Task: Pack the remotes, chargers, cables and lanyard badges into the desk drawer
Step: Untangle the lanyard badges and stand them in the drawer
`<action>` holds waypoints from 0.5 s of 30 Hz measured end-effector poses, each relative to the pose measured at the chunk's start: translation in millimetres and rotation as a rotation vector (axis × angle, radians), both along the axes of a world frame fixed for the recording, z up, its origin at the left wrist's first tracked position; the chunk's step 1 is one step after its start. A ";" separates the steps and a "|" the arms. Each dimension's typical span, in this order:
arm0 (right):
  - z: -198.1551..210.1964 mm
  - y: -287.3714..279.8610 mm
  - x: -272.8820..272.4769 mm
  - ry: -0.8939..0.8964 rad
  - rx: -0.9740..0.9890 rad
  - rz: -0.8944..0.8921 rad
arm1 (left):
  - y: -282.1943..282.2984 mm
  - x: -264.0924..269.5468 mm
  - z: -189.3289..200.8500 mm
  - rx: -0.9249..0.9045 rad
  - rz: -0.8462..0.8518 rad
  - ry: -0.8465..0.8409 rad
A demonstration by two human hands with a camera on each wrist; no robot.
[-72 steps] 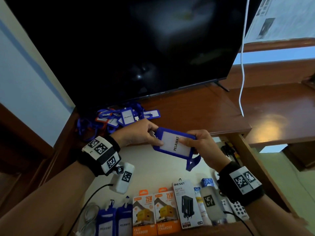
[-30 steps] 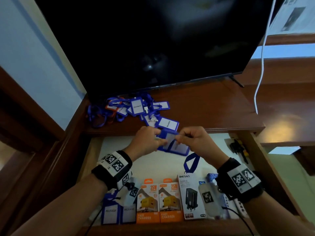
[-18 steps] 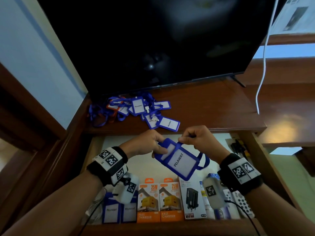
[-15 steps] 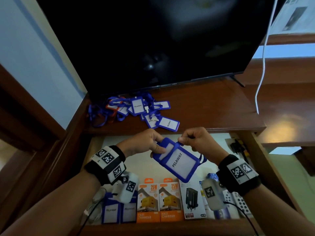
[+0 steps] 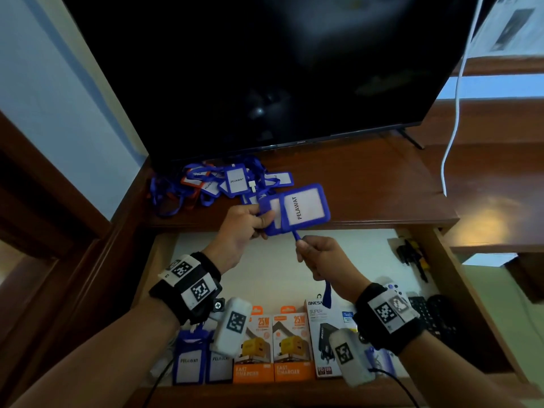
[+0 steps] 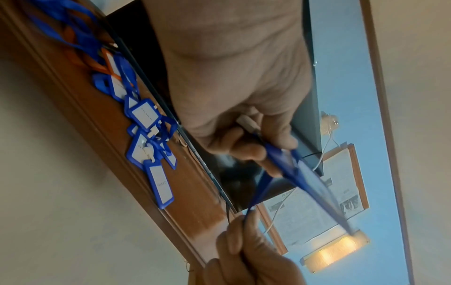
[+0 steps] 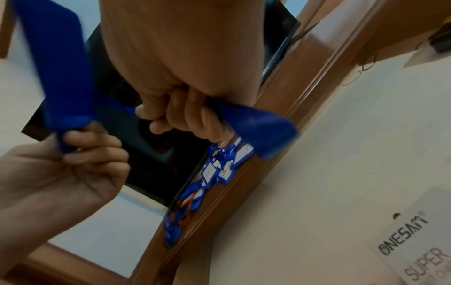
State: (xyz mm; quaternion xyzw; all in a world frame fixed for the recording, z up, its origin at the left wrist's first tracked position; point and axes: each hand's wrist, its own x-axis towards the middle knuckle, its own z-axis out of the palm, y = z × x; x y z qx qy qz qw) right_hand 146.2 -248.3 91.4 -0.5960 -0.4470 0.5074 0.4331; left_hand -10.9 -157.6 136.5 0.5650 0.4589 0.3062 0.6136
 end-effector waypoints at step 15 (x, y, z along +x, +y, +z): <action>25.6 16.5 -8.8 -0.509 0.078 0.405 | -0.5 -40.5 -22.1 0.373 -0.570 0.779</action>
